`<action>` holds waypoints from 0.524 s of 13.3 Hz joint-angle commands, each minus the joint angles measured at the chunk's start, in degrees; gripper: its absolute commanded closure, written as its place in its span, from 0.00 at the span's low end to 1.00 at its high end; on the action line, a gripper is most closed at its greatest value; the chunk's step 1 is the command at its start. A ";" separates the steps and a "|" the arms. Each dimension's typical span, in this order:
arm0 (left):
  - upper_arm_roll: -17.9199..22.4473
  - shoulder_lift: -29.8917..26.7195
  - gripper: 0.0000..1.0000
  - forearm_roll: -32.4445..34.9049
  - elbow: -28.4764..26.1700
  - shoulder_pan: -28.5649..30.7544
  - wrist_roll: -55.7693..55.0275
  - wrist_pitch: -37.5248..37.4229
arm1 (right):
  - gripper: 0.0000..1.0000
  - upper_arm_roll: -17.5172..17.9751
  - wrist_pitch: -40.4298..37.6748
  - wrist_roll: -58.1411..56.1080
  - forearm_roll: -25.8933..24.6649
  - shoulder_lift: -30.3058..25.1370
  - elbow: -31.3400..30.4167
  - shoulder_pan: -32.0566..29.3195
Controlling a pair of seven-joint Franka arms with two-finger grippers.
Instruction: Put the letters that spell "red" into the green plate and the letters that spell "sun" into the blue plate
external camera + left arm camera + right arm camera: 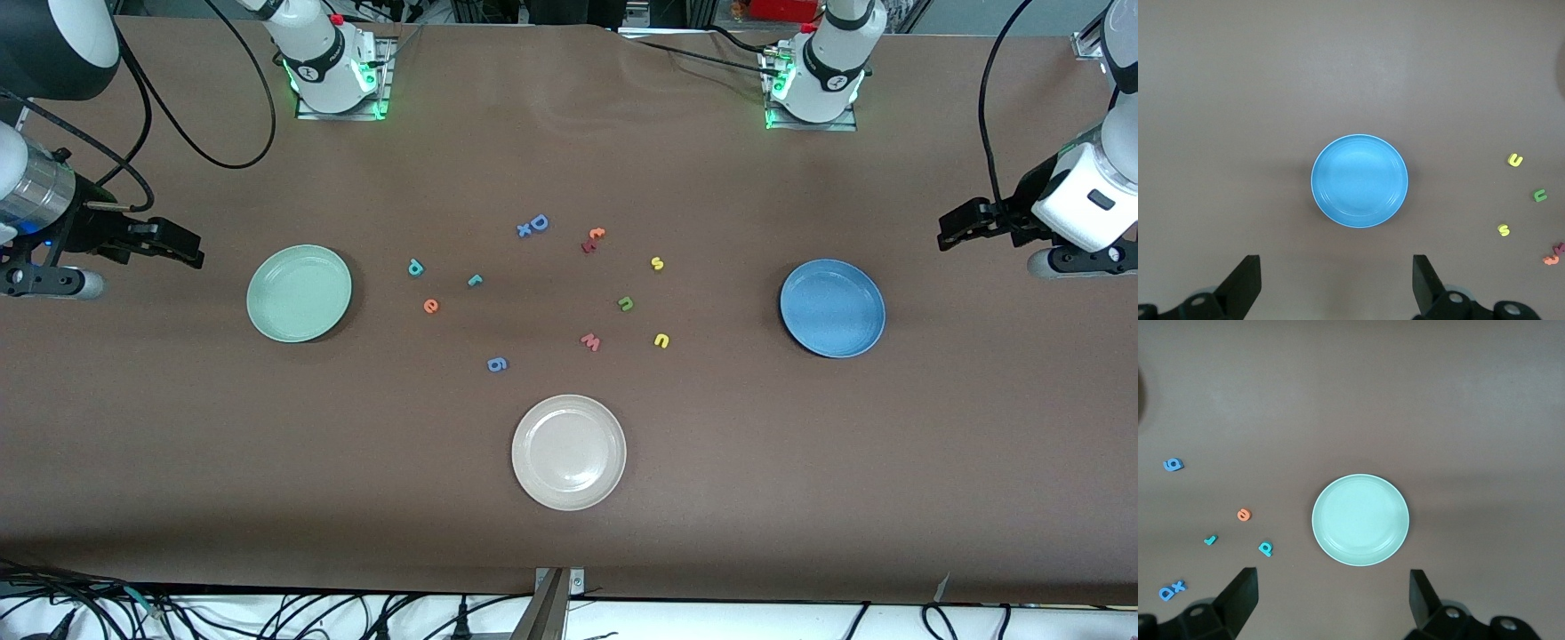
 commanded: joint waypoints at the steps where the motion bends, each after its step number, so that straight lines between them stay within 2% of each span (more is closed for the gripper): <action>1: 0.03 -0.81 0.00 -1.19 -0.55 1.31 1.22 0.41 | 0.00 0.04 -0.50 -0.76 0.62 -0.38 -0.10 -0.45; 7: -0.06 -0.81 0.00 -2.15 -0.55 2.11 0.96 -0.12 | 0.00 0.04 -0.50 -0.76 0.62 -0.38 -0.10 -0.45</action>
